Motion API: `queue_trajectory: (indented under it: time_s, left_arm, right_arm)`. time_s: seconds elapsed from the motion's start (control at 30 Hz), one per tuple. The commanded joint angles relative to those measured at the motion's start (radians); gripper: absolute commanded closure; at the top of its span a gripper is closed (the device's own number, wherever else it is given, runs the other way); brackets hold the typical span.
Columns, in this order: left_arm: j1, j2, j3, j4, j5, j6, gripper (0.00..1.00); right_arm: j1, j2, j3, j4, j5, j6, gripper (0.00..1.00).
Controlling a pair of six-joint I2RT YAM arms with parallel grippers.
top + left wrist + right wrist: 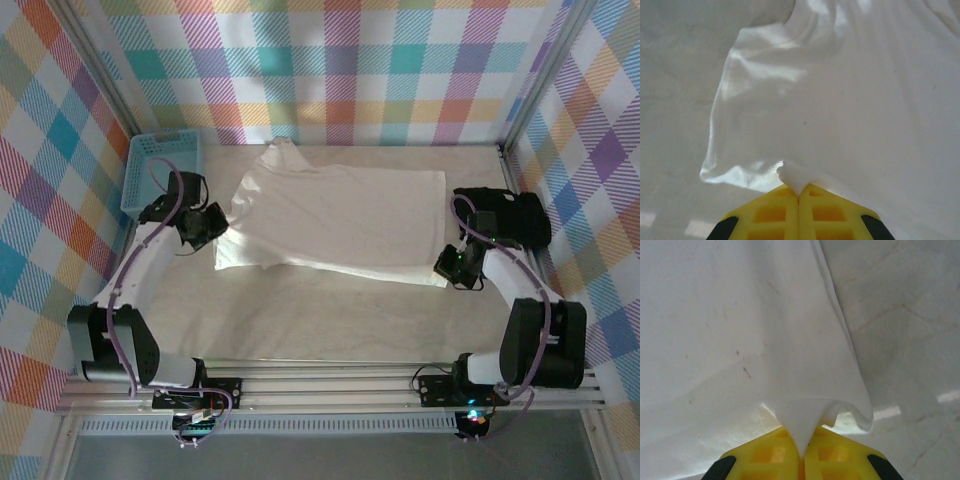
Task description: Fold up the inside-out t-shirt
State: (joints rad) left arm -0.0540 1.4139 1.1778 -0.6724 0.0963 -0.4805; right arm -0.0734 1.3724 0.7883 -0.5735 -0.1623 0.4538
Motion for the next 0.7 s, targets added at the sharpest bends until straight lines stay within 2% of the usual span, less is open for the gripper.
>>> queue_trajectory:
  time_s: [0.0,0.67]
  left_arm:
    - [0.014,0.064,0.071,0.062,0.021,0.005,1.0]
    - [0.014,0.381,0.356,0.036,0.02,0.059,1.0]
  right_arm:
    - [-0.011,0.036,0.052,0.039,-0.011,-0.042,0.9]
    - [-0.023,0.289,0.311,0.042,0.005,-0.084,0.88]
